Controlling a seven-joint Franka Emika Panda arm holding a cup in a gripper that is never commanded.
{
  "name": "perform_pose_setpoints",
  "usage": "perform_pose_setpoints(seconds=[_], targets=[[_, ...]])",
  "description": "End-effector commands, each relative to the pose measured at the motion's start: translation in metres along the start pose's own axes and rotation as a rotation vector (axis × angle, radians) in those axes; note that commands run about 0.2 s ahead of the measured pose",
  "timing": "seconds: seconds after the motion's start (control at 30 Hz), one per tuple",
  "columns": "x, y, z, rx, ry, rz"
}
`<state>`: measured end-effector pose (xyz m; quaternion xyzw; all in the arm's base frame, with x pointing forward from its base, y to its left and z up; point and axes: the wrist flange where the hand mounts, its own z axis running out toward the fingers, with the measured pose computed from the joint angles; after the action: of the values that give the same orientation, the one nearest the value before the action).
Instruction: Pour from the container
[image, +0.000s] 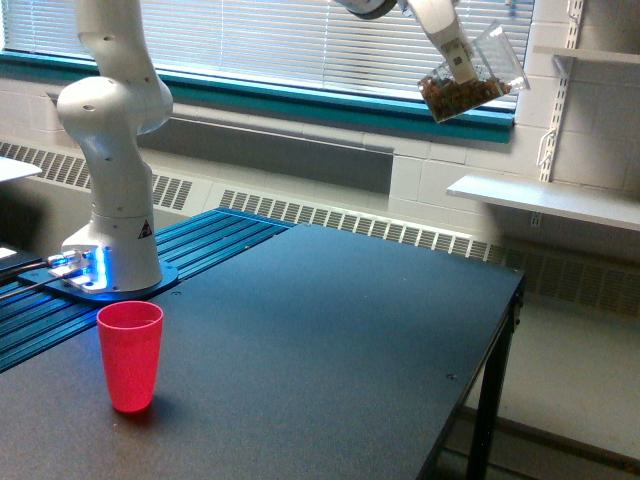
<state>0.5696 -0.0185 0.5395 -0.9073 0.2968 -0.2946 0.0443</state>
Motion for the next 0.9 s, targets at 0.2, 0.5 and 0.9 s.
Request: perform_pose_setpoints(seconds=[0.2,0.5,0.9], targets=[[-0.045,0.021,0.044,-0.077,-0.1,0.152],[-0.05,0.036,0.046,-0.128,-0.097,0.195],[-0.061,0.073,0.04,-0.214,-0.076,0.255]])
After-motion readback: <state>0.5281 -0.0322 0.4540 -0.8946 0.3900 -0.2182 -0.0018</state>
